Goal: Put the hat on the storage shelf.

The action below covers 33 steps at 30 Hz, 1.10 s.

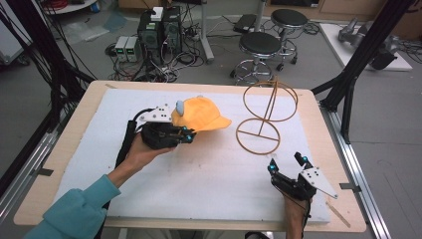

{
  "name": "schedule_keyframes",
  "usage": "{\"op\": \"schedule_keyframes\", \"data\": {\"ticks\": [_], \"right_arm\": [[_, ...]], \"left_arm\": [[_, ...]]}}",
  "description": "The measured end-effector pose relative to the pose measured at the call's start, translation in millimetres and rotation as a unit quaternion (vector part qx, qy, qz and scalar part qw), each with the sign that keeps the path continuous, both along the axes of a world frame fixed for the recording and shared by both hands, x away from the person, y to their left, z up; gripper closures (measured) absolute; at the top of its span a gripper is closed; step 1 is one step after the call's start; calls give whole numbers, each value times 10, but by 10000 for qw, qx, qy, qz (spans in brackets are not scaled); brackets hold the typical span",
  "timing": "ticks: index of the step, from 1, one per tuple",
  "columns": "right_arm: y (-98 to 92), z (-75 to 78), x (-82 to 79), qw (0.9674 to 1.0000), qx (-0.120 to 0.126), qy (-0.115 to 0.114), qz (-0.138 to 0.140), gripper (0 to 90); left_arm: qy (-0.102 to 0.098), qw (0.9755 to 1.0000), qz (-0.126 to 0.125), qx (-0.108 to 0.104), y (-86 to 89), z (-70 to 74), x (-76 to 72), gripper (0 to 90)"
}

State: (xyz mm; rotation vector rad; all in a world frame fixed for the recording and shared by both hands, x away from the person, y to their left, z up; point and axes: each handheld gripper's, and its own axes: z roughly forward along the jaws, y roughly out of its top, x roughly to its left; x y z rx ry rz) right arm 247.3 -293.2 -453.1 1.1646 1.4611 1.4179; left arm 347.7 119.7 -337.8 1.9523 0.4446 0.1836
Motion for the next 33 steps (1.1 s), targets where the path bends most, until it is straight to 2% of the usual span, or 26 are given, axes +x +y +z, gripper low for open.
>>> {"op": "schedule_keyframes", "data": {"ticks": [3, 5, 7, 8, 13, 28, 33], "right_arm": [[0, 0, 1, 10000, -4, -6, 5, 93], [-1, 0, 1, 10000, -25, -13, 9, 92], [-1, 0, 1, 10000, -24, -14, 8, 93], [0, 0, 1, 10000, -21, -10, 3, 93], [1, 0, 1, 10000, -33, -15, -3, 93], [2, 0, 1, 10000, -41, -16, -6, 93], [2, 0, 1, 10000, -36, -17, -5, 92]], "left_arm": [[45, 10000, -4, -43, 4, -11, -13, 795], [135, 9998, -77, -109, 16, -9, -19, 695], [35, 9999, -28, -118, 14, 10, -48, 587], [46, 9998, -92, -156, 14, 17, -58, 578], [43, 9999, -28, -136, 4, 31, -88, 480], [103, 9997, 73, -199, 16, 37, -70, 460], [126, 9995, 116, -264, 24, 38, -48, 404]]}}
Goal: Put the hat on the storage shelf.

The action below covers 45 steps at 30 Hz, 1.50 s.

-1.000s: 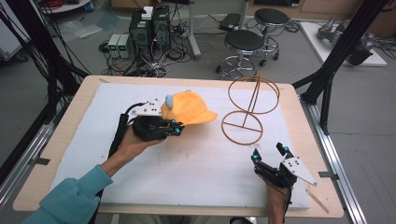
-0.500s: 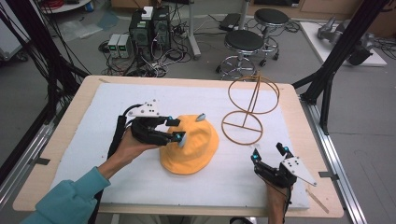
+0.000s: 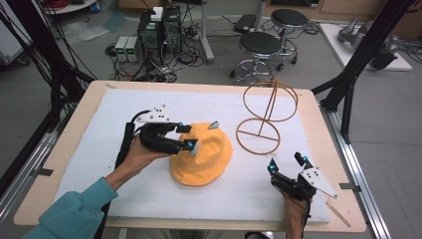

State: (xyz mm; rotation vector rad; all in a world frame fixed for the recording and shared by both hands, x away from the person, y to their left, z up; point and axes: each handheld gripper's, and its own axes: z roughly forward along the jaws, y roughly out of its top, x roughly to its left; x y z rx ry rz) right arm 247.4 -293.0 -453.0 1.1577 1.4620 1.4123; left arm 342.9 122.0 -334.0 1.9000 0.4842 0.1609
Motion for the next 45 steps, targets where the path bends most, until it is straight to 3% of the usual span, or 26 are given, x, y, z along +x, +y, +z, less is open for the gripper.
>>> {"op": "schedule_keyframes", "data": {"ticks": [1, 3, 5, 9, 15, 20, 23, 25, 26, 28, 30, 33, 37, 41, 45], "right_arm": [[0, 0, 0, 10000, 3, 3, 3, 93], [-1, 0, 0, 10000, -2, 1, 3, 92], [-2, 0, 0, 10000, -1, 2, 4, 92], [-2, 0, -3, 10000, 36, 9, 2, 93], [-4, -2, -3, 10000, 19, -29, 22, 93], [-8, -2, -6, 10000, 42, -39, 21, 93], [-14, -3, -7, 10000, 47, -42, 22, 93], [-15, -3, -12, 9999, 85, -43, 33, 92], [-15, -4, -14, 9999, 93, -46, 36, 93], [-16, -4, -14, 9999, 104, -52, 38, 93], [-21, -4, -11, 9999, 77, -81, 31, 93], [-17, -5, -16, 9999, 105, -71, 29, 93], [-23, -6, -18, 9999, 118, -101, 30, 93], [-26, -6, -21, 9999, 142, -86, 35, 93], [-26, -7, -24, 9998, 152, -98, 44, 93]], "left_arm": [[25, 10000, 41, -16, -1, 2, 3, 307], [124, 9996, 245, 51, -10, 11, 25, 263], [269, 9983, 488, 174, -20, 21, 62, 131], [376, 9972, 584, 279, -53, 60, 98, 121], [497, 9961, 486, 539, -202, 151, 185, 120], [527, 9949, 475, 721, -274, 207, 233, 97], [405, 9943, 541, 830, -317, 233, 256, 95], [558, 9936, 560, 808, -342, 242, 278, 93], [794, 9909, 583, 919, -366, 234, 299, 92], [849, 9897, 551, 1008, -386, 221, 306, 92], [898, 9860, 566, 1287, -440, 183, 329, 91], [901, 9821, 683, 1508, -512, 134, 352, 100], [1000, 9739, 754, 1892, -578, 76, 392, 168], [1121, 9708, 793, 1968, -591, 45, 416, 192], [1102, 9703, 804, 1999, -606, 28, 425, 195]]}}
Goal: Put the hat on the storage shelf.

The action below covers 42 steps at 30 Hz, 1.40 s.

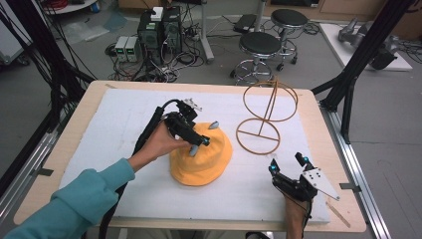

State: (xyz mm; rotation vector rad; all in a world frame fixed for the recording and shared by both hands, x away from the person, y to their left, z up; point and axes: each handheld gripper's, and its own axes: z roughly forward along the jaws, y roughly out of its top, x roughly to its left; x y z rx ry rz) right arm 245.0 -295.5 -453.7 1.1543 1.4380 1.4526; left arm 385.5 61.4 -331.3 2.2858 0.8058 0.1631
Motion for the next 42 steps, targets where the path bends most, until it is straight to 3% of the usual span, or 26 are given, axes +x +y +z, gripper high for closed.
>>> {"op": "schedule_keyframes", "data": {"ticks": [3, 11, 14, 18, 19, 20, 22, 27, 34, 42], "right_arm": [[1, 0, -1, 10000, 0, 0, -2, 92], [2, 0, -1, 10000, -5, -5, -2, 93], [1, 0, -1, 10000, -3, -5, -3, 93], [1, 0, -1, 10000, 0, 0, -3, 92], [1, 0, -1, 10000, 0, 0, -3, 92], [1, 0, -1, 10000, 2, -1, -2, 92], [1, 0, -2, 10000, 2, 1, -5, 93], [1, 0, -2, 10000, 11, -1, -11, 92], [0, 0, 0, 10000, -4, 1, -5, 93], [-1, 0, 6, 10000, -30, -5, -3, 93]], "left_arm": [[9, 9999, -3, 114, -10, -18, 5, 217], [41, 9999, -46, 132, -22, -33, 14, 241], [64, 9999, -51, 142, -21, -45, 24, 303], [109, 9998, -71, 155, -24, -68, 41, 453], [137, 9997, -113, 158, -22, -69, 42, 453], [155, 9997, -162, 138, -22, -75, 43, 577], [176, 9997, -170, 86, -20, -82, 39, 652], [223, 9994, -248, 24, 3, -95, 32, 767], [94, 9993, -369, -64, 31, -47, -1, 810], [2, 9973, -619, -400, 136, 64, -33, 834]]}}
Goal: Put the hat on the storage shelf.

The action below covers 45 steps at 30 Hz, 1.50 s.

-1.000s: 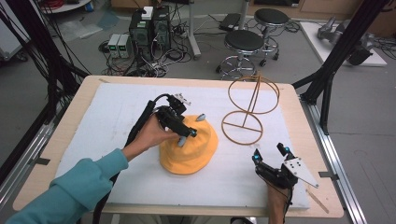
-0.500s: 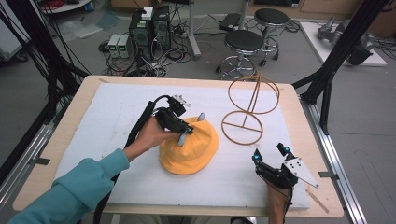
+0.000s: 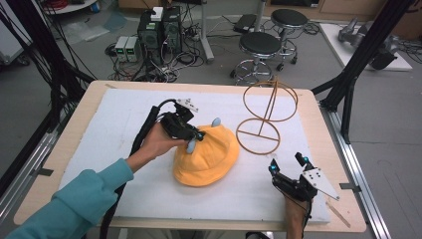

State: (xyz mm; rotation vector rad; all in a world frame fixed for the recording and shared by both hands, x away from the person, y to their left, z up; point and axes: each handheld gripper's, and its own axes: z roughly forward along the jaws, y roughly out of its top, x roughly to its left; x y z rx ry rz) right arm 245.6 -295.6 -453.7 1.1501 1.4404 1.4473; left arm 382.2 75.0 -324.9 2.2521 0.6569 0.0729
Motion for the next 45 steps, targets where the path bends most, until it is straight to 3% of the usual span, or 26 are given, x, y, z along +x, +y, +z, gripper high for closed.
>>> {"op": "schedule_keyframes", "data": {"ticks": [10, 24, 30, 35, 45], "right_arm": [[2, 0, 1, 10000, -6, -1, -2, 93], [3, 0, 1, 10000, -22, 2, -4, 93], [4, -1, 2, 10000, -14, -7, -3, 93], [3, -1, 2, 10000, -8, -12, 2, 92], [11, 1, 0, 10000, 9, 0, -11, 93]], "left_arm": [[-302, 9985, -327, -327, 177, 277, -36, 840], [-710, 9956, -470, -399, 205, 660, -42, 840], [-921, 9934, -485, -490, 189, 907, -47, 840], [-1145, 9913, -485, -442, 175, 1120, -47, 840], [-1471, 9864, -372, -637, 91, 1468, -11, 840]]}}
